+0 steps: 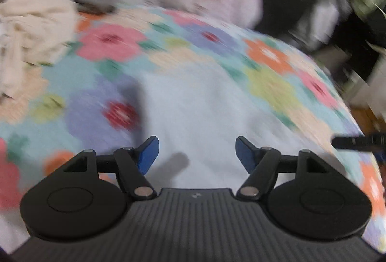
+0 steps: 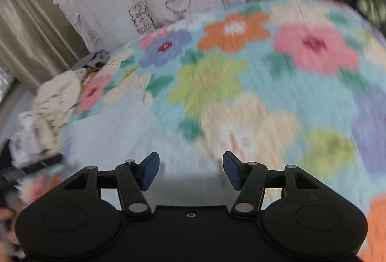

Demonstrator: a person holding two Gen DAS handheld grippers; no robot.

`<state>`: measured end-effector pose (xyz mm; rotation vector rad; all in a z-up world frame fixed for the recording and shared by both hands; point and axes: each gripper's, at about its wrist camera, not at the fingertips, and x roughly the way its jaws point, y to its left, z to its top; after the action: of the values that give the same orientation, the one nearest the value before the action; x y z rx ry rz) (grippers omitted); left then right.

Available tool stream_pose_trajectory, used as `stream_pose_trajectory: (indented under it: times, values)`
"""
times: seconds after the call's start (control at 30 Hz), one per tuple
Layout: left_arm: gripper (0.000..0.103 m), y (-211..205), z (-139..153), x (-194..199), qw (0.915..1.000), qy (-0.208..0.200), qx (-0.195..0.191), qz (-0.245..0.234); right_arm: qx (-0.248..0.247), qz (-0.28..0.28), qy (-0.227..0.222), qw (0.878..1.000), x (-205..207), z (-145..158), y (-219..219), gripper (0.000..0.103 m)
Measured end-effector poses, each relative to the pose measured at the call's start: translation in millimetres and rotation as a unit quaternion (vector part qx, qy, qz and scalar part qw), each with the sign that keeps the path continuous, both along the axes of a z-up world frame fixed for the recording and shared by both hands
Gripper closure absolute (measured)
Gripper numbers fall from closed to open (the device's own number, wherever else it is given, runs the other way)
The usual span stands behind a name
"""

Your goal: Fold clothes

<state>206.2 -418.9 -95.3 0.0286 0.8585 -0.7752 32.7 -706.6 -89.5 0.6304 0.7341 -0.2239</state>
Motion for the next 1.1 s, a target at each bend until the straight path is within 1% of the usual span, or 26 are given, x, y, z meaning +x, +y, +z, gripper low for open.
stream_pose_trajectory:
  times: [0.1, 0.17, 0.27, 0.33, 0.4, 0.53, 0.57, 0.6, 0.63, 0.67, 0.7, 0.73, 0.77, 0.8, 0.83, 0.87, 0.9, 0.93, 0.97, 1.0, 1.03, 1.1]
  values:
    - [0.033, -12, -11, -39, 0.9985, 0.033, 0.006, -0.044, 0.041, 0.015, -0.020, 0.999, -43, 2, 8, 0.039]
    - [0.033, -12, -21, -61, 0.9967, 0.058, 0.019, -0.053, 0.056, 0.023, -0.024, 0.998, -68, -2, 20, 0.039]
    - [0.033, -7, -37, -90, 0.9923, 0.100, 0.040, -0.060, 0.075, 0.027, -0.009, 0.997, -95, -21, 40, 0.039]
    - [0.033, 2, -42, -107, 0.9926, 0.098, 0.047, -0.054, 0.095, 0.013, -0.012, 0.995, -106, -37, 47, 0.039]
    - [0.033, 9, -42, -116, 0.9937, 0.089, 0.048, -0.049, 0.117, -0.004, -0.020, 0.993, -115, -54, 52, 0.039]
    - [0.032, 20, -45, -118, 0.9931, 0.107, 0.035, -0.034, 0.142, -0.068, -0.053, 0.986, -110, -81, 52, 0.039]
    - [0.032, 20, -45, -117, 0.9930, 0.108, 0.034, -0.033, 0.135, -0.082, -0.062, 0.985, -105, -85, 52, 0.040]
    - [0.032, 20, -45, -116, 0.9928, 0.110, 0.033, -0.033, 0.112, -0.091, -0.069, 0.987, -99, -84, 52, 0.040]
    - [0.032, 21, -45, -114, 0.9926, 0.112, 0.033, -0.033, 0.085, -0.100, -0.072, 0.989, -91, -82, 52, 0.049]
    - [0.032, 21, -45, -113, 0.9925, 0.114, 0.032, -0.032, 0.047, -0.108, -0.069, 0.991, -83, -77, 54, 0.093]
    - [0.032, 23, -46, -113, 0.9923, 0.116, 0.028, -0.031, -0.002, -0.113, -0.058, 0.992, -76, -68, 57, 0.099]
    - [0.032, 26, -48, -113, 0.9922, 0.119, 0.024, -0.031, -0.052, -0.112, -0.060, 0.991, -73, -57, 63, 0.100]
    - [0.032, 28, -49, -113, 0.9920, 0.121, 0.019, -0.030, -0.107, -0.098, -0.078, 0.986, -77, -41, 76, 0.101]
    - [0.032, 30, -50, -113, 0.9918, 0.124, 0.015, -0.029, -0.163, -0.084, -0.085, 0.979, -81, -30, 89, 0.101]
    - [0.032, 33, -51, -114, 0.9915, 0.126, 0.011, -0.028, -0.213, -0.075, -0.081, 0.971, -84, -23, 102, 0.101]
    - [0.032, 35, -51, -114, 0.9909, 0.131, 0.009, -0.028, -0.242, -0.070, -0.074, 0.965, -86, -22, 108, 0.101]
    - [0.032, 37, -52, -114, 0.9902, 0.137, 0.008, -0.026, -0.238, -0.074, -0.059, 0.967, -85, -28, 103, 0.100]
    - [0.032, 39, -53, -115, 0.9895, 0.142, 0.007, -0.026, -0.222, -0.084, -0.039, 0.971, -84, -38, 94, 0.097]
    - [0.032, 39, -54, -116, 0.9894, 0.143, 0.008, -0.026, -0.199, -0.100, -0.021, 0.975, -84, -48, 82, 0.092]
    - [0.032, 40, -55, -117, 0.9897, 0.140, 0.010, -0.028, -0.172, -0.117, -0.016, 0.978, -88, -56, 72, 0.089]
    - [0.032, 39, -55, -118, 0.9903, 0.135, 0.013, -0.032, -0.152, -0.132, -0.022, 0.979, -93, -62, 65, 0.090]
    - [0.032, 37, -55, -118, 0.9904, 0.132, 0.019, -0.037, -0.137, -0.144, -0.030, 0.980, -97, -65, 58, 0.089]
